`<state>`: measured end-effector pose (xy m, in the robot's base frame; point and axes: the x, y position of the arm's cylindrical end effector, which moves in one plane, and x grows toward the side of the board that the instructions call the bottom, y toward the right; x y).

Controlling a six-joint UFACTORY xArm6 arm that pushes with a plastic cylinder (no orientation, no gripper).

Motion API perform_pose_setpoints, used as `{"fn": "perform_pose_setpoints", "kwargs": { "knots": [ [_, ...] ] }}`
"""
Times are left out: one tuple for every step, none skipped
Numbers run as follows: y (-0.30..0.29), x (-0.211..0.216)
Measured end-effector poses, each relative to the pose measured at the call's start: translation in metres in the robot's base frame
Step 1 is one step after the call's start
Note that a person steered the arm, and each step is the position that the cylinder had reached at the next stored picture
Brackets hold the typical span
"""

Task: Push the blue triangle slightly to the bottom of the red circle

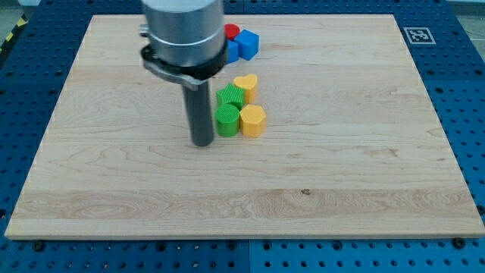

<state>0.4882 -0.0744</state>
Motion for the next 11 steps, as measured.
{"fn": "perform_pose_setpoints", "kwargs": {
  "knots": [
    [-0.056,-0.01],
    [-0.074,-0.031],
    [-0.085,-0.055],
    [-0.091,-0.085],
    [-0.059,-0.102],
    [-0.045,-0.118],
    [-0.041,-0.158],
    [0.003,-0.16],
    [0.024,-0.16],
    [0.029,-0.16],
    [0.029,-0.156]
  ]
}}
